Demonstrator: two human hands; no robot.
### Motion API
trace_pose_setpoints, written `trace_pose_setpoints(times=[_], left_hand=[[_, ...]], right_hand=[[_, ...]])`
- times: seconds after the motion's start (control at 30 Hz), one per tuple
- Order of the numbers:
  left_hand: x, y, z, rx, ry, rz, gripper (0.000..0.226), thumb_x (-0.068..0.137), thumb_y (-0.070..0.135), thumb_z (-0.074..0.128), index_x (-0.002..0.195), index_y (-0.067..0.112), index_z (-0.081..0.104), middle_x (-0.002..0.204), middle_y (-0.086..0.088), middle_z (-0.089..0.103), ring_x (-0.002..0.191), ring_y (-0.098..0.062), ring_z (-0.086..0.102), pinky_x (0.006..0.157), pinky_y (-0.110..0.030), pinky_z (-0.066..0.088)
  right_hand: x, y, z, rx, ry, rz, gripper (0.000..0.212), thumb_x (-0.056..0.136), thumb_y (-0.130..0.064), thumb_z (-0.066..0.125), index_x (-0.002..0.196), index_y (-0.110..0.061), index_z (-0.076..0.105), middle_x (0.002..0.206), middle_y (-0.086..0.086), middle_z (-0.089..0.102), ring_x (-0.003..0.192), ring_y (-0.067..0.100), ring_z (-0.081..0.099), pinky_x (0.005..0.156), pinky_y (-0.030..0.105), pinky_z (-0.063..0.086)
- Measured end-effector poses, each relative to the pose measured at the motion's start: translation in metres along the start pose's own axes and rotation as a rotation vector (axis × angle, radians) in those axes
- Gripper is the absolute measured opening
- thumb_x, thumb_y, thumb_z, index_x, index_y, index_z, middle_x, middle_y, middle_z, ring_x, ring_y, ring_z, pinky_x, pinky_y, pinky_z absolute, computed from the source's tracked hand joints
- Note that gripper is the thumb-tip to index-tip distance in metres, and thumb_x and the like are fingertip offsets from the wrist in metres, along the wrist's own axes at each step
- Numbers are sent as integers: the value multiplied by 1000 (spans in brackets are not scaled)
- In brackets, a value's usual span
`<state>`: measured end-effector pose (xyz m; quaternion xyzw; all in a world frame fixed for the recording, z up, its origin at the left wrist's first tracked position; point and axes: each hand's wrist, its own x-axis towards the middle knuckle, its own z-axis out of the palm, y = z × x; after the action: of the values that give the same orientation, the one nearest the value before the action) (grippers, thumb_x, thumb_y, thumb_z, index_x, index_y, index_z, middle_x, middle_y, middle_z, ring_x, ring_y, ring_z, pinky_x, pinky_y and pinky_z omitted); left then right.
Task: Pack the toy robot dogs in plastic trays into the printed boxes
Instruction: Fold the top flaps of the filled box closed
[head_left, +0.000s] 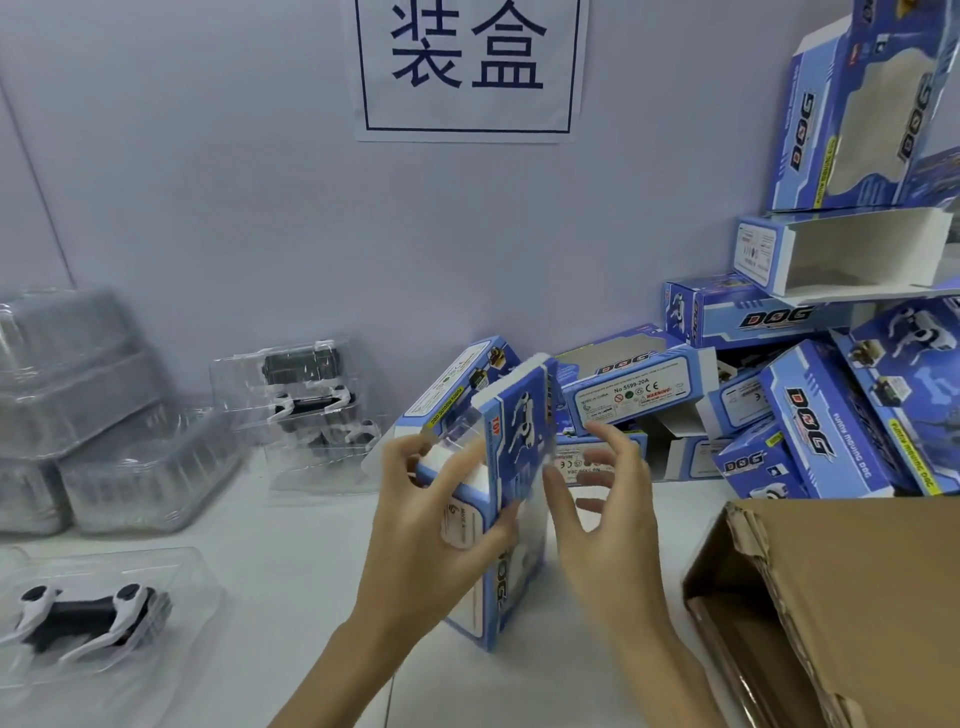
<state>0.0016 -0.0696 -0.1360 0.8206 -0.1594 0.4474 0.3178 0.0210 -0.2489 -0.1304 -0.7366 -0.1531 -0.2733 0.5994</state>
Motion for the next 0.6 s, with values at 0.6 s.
trace_pose_setpoints(times=[0.6], left_hand=[[4,-14,-7,-275,177,-211,77,82,36,84,143,33,37,143,-3,46,127,-25,54,100,-27,46]], right_hand=[[7,3,-7,394,-348,34,97,77,-31,75,158,-54,25,156,-12,49,139,18,53,107,41,53]])
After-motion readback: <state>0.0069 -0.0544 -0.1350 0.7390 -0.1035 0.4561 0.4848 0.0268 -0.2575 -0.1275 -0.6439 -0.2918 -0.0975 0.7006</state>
